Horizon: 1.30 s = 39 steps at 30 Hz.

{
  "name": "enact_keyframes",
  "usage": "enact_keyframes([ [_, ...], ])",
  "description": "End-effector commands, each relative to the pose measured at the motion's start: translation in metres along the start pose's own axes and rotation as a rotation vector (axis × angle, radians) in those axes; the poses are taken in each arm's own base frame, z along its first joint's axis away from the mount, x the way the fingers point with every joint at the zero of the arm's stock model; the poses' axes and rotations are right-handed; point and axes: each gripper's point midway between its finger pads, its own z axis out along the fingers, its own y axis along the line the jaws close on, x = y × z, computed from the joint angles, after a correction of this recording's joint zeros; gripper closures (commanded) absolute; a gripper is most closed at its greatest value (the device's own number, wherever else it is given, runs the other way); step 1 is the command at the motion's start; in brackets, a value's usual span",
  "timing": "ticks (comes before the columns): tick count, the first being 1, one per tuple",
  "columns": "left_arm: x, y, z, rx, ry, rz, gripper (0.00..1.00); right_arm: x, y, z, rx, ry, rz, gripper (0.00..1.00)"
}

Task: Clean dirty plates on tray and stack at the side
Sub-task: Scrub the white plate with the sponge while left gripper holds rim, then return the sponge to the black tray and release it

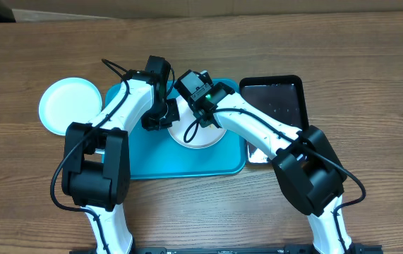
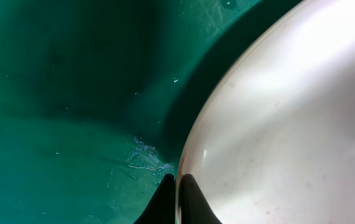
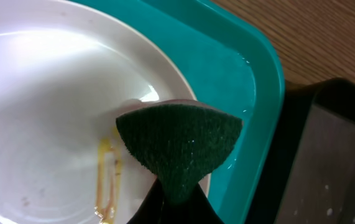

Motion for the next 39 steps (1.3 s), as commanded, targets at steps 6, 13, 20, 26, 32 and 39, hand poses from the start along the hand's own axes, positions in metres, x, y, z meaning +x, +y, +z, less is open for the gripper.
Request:
enact_keyframes([
  [6, 0.005, 0.002, 0.005, -0.023, 0.017, 0.008, 0.96, 0.012, 0.004, 0.027, 0.015, 0.046, 0.062, 0.96],
  [13, 0.005, 0.002, 0.005, -0.024, 0.019, 0.008, 0.96, 0.030, 0.022, 0.048, -0.041, 0.119, 0.053, 0.96],
  [20, 0.005, 0.002, 0.005, -0.024, 0.018, 0.007, 0.96, 0.043, 0.067, 0.039, -0.304, 0.205, 0.064, 0.96],
  [26, 0.004, 0.002, 0.005, -0.023, 0.015, 0.007, 0.96, 0.048, 0.091, 0.028, -0.452, 0.243, 0.072, 0.96],
  [32, 0.003, 0.002, 0.005, -0.021, 0.012, 0.008, 0.96, 0.047, 0.102, 0.022, -0.524, 0.250, 0.077, 0.96],
  [39, 0.003, 0.002, 0.005, -0.021, 0.012, 0.008, 0.96, 0.025, 0.114, 0.002, -0.693, 0.212, 0.109, 0.96],
])
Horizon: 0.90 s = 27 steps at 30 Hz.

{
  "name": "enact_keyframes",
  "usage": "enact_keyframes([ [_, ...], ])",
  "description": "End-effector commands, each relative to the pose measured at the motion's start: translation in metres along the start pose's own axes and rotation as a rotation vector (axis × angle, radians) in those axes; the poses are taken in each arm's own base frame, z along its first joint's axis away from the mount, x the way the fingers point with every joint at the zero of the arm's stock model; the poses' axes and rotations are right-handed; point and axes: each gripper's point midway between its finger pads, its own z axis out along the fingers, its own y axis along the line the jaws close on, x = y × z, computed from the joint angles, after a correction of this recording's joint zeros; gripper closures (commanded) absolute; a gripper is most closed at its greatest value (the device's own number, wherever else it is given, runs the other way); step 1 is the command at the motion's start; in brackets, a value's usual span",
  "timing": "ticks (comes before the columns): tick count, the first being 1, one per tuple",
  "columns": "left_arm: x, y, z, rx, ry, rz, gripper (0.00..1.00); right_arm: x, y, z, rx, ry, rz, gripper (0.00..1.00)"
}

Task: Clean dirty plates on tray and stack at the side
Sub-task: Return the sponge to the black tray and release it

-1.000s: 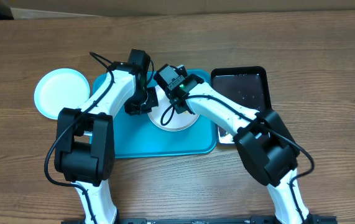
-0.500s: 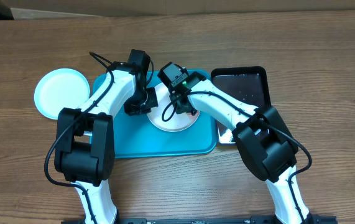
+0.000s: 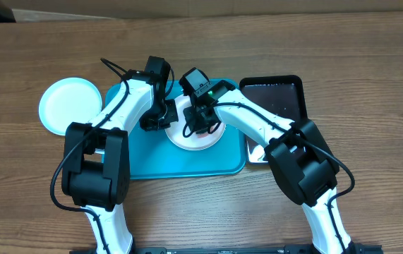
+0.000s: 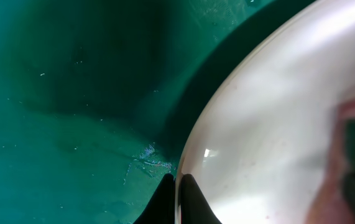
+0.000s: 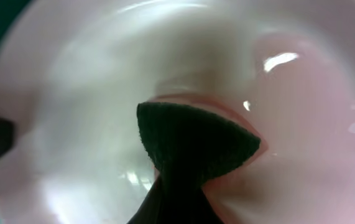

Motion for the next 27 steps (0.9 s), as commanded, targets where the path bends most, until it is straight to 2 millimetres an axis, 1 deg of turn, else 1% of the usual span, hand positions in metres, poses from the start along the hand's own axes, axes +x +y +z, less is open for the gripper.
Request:
enact_keyframes([
  [1, 0.003, -0.006, 0.005, 0.015, 0.015, 0.010, 0.96, 0.013, 0.033, 0.003, -0.203, 0.080, 0.009, 0.96],
  [4, 0.003, -0.006, 0.005, 0.016, 0.015, 0.010, 0.96, -0.008, 0.029, -0.023, -0.258, 0.024, 0.029, 0.96],
  [7, 0.003, -0.006, 0.005, 0.015, 0.015, 0.010, 0.96, -0.029, 0.014, -0.056, -0.284, -0.046, 0.044, 0.96],
  [8, 0.003, -0.006, 0.005, 0.015, 0.015, 0.010, 0.96, -0.037, 0.007, -0.073, -0.294, -0.079, 0.044, 0.96],
  [9, 0.003, -0.006, 0.005, 0.015, 0.015, 0.010, 0.96, -0.044, -0.009, -0.096, -0.288, -0.117, 0.072, 0.96],
  [11, 0.003, -0.006, 0.005, 0.015, 0.015, 0.010, 0.96, -0.046, -0.029, -0.119, -0.275, -0.139, 0.111, 0.96],
  [14, 0.003, -0.006, 0.005, 0.015, 0.015, 0.010, 0.96, -0.038, -0.057, -0.144, -0.244, -0.138, 0.131, 0.96],
  [16, 0.003, -0.006, 0.005, 0.015, 0.015, 0.010, 0.96, -0.029, -0.076, -0.150, -0.210, -0.117, 0.148, 0.96],
  [18, 0.003, -0.006, 0.005, 0.015, 0.015, 0.010, 0.95, -0.018, -0.100, -0.150, -0.137, -0.081, 0.180, 0.96],
  [19, 0.003, -0.006, 0.005, 0.015, 0.015, 0.010, 0.94, -0.012, -0.116, -0.149, -0.078, -0.062, 0.204, 0.96],
  [20, 0.003, -0.006, 0.005, 0.015, 0.015, 0.010, 0.93, -0.004, -0.134, -0.146, -0.010, -0.041, 0.226, 0.96],
  [24, 0.003, -0.006, 0.005, 0.016, 0.015, 0.010, 0.93, 0.022, -0.185, -0.135, 0.201, 0.023, 0.277, 0.96],
  [27, 0.003, -0.006, 0.005, 0.016, 0.015, 0.010, 0.92, 0.038, -0.207, -0.123, 0.276, 0.053, 0.299, 0.96],
])
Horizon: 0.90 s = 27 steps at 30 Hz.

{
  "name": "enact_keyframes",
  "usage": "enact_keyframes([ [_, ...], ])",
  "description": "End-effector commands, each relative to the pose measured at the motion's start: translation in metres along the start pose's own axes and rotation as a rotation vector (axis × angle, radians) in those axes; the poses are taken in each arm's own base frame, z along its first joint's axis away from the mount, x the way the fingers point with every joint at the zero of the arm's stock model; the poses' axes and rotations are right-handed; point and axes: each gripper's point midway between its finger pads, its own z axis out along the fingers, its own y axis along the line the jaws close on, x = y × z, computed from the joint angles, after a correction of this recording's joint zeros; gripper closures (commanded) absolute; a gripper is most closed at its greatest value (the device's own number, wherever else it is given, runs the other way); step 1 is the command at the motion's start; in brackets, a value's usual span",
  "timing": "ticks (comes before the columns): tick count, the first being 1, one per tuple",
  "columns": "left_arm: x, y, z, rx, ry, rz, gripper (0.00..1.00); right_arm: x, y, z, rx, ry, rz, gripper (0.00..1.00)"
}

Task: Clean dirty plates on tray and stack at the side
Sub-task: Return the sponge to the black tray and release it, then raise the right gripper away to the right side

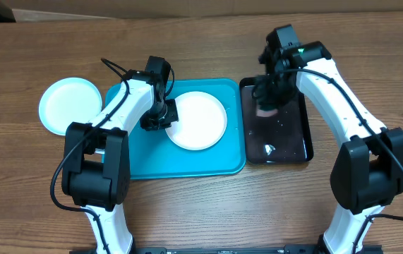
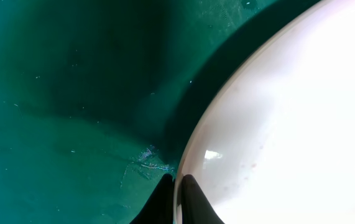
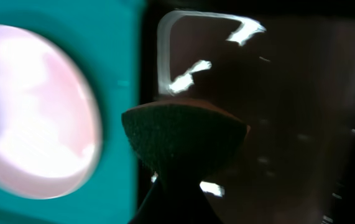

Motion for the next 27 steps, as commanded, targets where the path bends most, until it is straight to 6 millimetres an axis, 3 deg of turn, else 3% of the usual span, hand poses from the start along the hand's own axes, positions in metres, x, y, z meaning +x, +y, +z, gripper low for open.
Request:
enact_keyframes([
  [1, 0.004, -0.005, 0.005, 0.012, 0.018, 0.009, 0.91, 0.008, -0.047, 0.023, 0.182, 0.010, 0.015, 0.96],
  [7, 0.002, -0.005, 0.005, 0.015, 0.012, 0.010, 0.87, 0.014, -0.056, 0.062, 0.175, -0.034, 0.018, 0.95],
  [10, 0.002, -0.005, 0.005, 0.015, 0.012, 0.010, 0.83, 0.017, -0.057, 0.069, 0.174, -0.042, 0.017, 0.37],
  [11, 0.002, -0.005, 0.005, 0.015, 0.011, 0.010, 0.80, 0.015, -0.057, 0.067, 0.173, -0.046, 0.016, 0.31],
  [13, 0.002, -0.005, 0.005, 0.015, 0.011, 0.012, 0.73, 0.009, -0.055, 0.060, 0.171, -0.059, 0.013, 0.24],
  [16, 0.003, -0.005, 0.005, 0.015, 0.013, 0.021, 0.64, -0.007, -0.055, 0.037, 0.169, -0.088, 0.029, 0.21],
  [19, 0.004, -0.005, 0.005, 0.011, 0.019, 0.021, 0.63, -0.021, -0.064, 0.013, 0.171, -0.111, 0.087, 0.15],
  [22, 0.005, -0.004, 0.006, 0.011, 0.021, 0.020, 0.64, -0.033, -0.087, -0.008, 0.178, -0.142, 0.173, 0.12],
  [27, 0.006, -0.004, 0.015, 0.017, 0.008, 0.021, 0.63, -0.030, -0.137, -0.017, 0.183, -0.142, 0.291, 0.00],
])
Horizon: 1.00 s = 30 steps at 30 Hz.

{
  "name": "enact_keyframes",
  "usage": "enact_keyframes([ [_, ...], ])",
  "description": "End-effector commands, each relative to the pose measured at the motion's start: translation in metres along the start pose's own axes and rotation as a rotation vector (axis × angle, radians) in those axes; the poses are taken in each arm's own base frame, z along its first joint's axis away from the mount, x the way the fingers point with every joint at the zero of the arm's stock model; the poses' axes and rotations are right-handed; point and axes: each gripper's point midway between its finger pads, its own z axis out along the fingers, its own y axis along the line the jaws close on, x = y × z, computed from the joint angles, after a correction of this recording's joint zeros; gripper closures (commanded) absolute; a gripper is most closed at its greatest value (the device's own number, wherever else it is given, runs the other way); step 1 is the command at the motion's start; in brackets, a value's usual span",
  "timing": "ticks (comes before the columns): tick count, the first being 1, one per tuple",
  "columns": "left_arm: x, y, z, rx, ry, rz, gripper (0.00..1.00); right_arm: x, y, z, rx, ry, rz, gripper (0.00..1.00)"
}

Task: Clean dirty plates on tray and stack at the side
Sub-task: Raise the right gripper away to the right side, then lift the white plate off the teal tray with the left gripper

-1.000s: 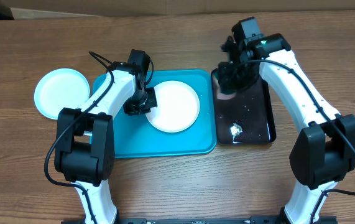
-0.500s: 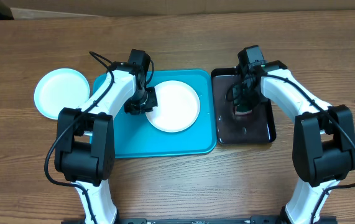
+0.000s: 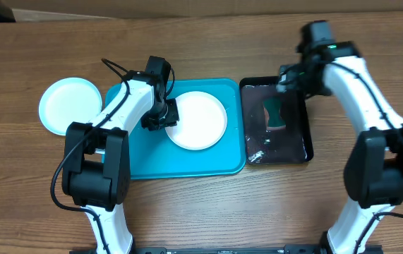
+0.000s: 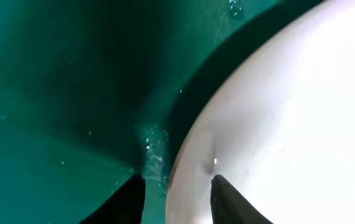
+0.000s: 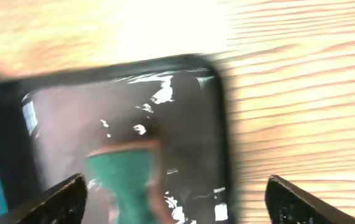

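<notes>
A white plate [image 3: 200,121] lies in the teal tray [image 3: 137,159]; its surface looks clean from above. My left gripper [image 3: 164,116] is at the plate's left rim, open, with one finger over the tray and the other over the plate [image 4: 289,124]. A green sponge [image 3: 275,113] lies in the black tray [image 3: 307,127], which is wet. My right gripper [image 3: 291,81] hangs open over the black tray's far end, with the sponge [image 5: 124,180] loose below it.
A second white plate [image 3: 67,106] sits on the wooden table to the left of the teal tray. The black tray stands right beside the teal tray's right edge. Bare wood lies behind and in front of both trays.
My right gripper has let go of the sponge, which now lies in the black tray, and stands open further back and right. My left gripper has opened off the plate's rim.
My left gripper held the plate's left rim while my right gripper had the sponge at the plate's right edge, beside a yellow smear. Then the sponge was on the plate's middle. Then it was held over the black tray. Now it lies there and both grippers are open.
</notes>
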Motion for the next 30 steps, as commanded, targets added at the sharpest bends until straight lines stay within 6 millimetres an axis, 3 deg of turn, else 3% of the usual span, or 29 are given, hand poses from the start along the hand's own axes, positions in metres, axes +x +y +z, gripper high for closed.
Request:
enact_keyframes([
  [1, 0.010, 0.001, 0.015, -0.001, 0.024, 0.014, 0.64, -0.005, -0.037, -0.005, 0.012, 0.003, 0.104, 0.00],
  [6, 0.016, 0.003, 0.026, 0.006, 0.028, 0.014, 0.96, -0.005, -0.076, -0.006, 0.030, 0.009, 0.194, 0.00],
  [9, 0.013, 0.002, 0.021, 0.007, 0.023, 0.041, 0.96, -0.006, -0.090, -0.006, 0.038, 0.007, 0.224, 0.00],
  [13, -0.004, 0.002, -0.003, 0.007, 0.009, 0.071, 0.96, -0.006, -0.098, -0.007, 0.042, 0.003, 0.242, 0.00],
  [23, -0.062, -0.029, -0.100, 0.073, -0.169, 0.145, 0.96, -0.007, -0.098, -0.007, 0.042, 0.003, 0.242, 0.00],
  [28, -0.063, -0.053, -0.117, 0.094, -0.210, 0.192, 0.96, -0.007, -0.098, -0.007, 0.042, 0.003, 0.242, 0.00],
  [30, -0.058, -0.072, -0.118, 0.086, -0.228, 0.238, 0.96, -0.007, -0.098, -0.007, 0.042, 0.003, 0.242, 0.00],
])
